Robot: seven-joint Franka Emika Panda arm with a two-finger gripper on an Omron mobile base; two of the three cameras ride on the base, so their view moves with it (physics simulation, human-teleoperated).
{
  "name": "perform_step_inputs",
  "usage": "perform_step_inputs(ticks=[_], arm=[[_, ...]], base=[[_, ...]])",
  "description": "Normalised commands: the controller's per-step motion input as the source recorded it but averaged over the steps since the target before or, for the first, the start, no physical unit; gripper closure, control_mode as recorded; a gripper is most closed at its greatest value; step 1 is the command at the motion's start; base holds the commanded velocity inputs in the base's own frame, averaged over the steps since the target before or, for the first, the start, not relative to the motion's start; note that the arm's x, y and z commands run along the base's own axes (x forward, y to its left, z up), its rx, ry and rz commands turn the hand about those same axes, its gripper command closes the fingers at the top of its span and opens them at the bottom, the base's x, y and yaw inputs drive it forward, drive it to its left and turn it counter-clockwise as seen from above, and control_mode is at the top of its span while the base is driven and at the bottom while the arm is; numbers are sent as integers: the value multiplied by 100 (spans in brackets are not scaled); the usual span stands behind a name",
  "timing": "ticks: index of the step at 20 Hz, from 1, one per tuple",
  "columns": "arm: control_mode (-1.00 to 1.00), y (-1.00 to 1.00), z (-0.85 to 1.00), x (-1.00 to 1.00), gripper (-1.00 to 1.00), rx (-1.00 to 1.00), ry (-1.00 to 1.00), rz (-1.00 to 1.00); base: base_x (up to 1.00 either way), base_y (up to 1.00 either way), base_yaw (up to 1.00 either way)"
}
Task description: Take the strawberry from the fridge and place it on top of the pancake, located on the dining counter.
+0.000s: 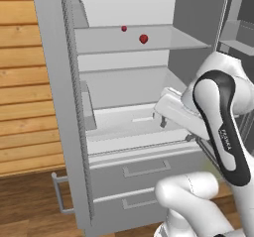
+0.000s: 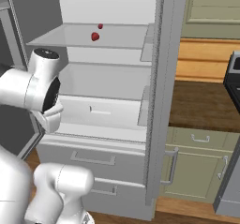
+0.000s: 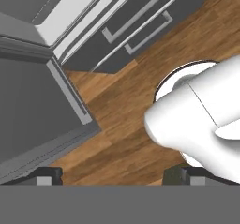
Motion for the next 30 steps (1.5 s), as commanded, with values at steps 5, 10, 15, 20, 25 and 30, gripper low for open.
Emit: perform_step_inputs(ticks=[5,10,15,20,25,30], arm=[[-100,17,0,0,-100,-3,5,5],[-100,8,2,22,-100,-23,-13,8],[-100,-26,0,7,-100,-28,-44,7],[-100,-58,0,0,-100,-13,-50,18],[-100,-39,0,0,-100,0,-19,7],[-100,-16,0,0,-100,0,-7,3]], base=[[0,0,0],[0,0,0],[0,0,0],[0,0,0],[0,0,0],[0,0,0]])
